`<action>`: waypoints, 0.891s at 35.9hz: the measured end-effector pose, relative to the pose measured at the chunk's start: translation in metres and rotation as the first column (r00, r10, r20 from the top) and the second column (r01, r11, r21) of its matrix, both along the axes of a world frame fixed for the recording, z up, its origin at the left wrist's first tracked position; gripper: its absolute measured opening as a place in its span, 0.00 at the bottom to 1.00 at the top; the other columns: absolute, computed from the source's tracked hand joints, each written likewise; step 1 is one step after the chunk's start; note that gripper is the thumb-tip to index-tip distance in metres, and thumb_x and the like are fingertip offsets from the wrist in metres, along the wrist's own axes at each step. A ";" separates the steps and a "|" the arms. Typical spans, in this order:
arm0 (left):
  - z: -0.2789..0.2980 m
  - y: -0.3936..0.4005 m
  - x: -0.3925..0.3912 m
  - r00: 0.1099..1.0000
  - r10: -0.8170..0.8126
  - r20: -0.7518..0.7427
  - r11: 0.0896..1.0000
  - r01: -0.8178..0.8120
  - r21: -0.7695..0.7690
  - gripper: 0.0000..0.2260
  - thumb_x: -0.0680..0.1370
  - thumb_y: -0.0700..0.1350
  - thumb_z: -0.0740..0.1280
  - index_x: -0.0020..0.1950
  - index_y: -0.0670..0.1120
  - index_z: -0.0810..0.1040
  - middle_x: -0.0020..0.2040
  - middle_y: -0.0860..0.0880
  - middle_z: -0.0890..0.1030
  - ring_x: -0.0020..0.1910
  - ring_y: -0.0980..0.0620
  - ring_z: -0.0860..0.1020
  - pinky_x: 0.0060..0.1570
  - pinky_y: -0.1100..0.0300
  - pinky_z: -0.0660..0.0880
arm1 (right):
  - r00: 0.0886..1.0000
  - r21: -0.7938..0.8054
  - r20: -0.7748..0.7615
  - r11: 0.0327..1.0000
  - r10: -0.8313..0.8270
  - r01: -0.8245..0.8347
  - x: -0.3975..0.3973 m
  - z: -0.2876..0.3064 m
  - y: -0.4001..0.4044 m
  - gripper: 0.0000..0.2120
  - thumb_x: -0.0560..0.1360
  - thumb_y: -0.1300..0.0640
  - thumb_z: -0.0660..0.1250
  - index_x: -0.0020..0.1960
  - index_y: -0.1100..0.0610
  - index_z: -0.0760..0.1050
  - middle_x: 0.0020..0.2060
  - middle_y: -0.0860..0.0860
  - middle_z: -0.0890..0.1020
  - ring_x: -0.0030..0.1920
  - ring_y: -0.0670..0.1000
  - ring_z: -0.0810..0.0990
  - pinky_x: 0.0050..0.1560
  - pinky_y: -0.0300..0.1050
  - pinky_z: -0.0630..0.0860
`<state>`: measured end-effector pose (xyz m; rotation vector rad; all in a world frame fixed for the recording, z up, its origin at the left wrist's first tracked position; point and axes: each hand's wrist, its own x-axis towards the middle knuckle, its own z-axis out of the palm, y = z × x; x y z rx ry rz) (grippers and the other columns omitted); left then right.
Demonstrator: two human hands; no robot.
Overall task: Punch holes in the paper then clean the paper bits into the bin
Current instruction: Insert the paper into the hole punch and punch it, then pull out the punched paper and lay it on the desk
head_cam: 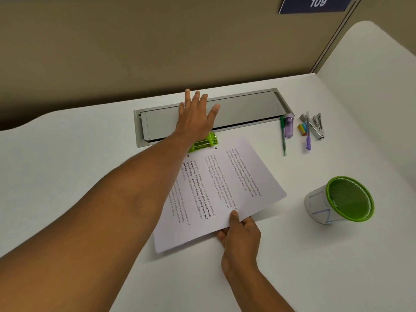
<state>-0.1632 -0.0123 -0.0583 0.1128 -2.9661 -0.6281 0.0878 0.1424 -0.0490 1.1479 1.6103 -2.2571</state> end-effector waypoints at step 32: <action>0.112 -0.003 0.171 0.984 -0.001 0.177 0.859 -0.090 0.505 0.20 0.82 0.48 0.58 0.74 0.46 0.69 0.73 0.46 0.71 0.71 0.46 0.70 0.68 0.54 0.66 | 0.906 0.402 -0.218 0.880 0.362 -0.255 0.003 0.087 0.088 0.10 0.81 0.60 0.60 0.61 0.55 0.75 0.53 0.52 0.83 0.50 0.53 0.83 0.40 0.47 0.82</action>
